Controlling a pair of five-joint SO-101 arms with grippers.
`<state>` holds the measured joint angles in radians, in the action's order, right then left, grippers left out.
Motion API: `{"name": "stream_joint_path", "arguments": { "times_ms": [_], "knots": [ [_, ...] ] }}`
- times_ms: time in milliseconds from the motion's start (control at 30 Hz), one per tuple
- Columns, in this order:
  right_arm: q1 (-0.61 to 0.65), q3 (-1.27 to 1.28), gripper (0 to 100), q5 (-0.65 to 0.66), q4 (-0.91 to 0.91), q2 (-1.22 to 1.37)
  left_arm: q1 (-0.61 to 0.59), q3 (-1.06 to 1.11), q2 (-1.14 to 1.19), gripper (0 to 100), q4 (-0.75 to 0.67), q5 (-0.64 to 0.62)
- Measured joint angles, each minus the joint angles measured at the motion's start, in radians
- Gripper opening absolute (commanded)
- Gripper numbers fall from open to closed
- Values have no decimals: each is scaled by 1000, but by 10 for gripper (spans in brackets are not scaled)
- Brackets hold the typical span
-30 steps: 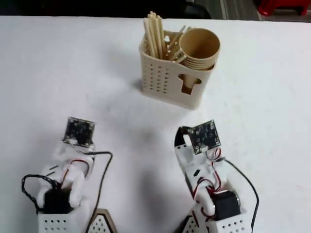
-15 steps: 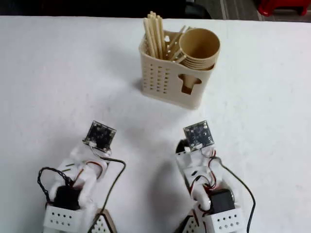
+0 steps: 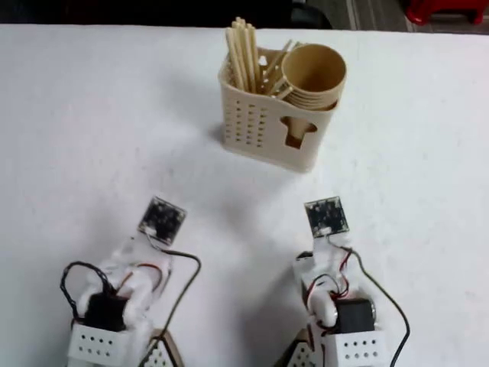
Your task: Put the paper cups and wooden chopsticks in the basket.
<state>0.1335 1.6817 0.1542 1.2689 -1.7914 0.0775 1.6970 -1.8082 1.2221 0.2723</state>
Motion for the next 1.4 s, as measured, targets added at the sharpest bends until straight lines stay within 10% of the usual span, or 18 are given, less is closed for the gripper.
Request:
{"name": "stream_joint_path", "arguments": {
  "times_ms": [1400],
  "knots": [
    [0, 0, 19, 0, 0, 0, 0, 0, -3, 24, 55, 0]
  ]
}}
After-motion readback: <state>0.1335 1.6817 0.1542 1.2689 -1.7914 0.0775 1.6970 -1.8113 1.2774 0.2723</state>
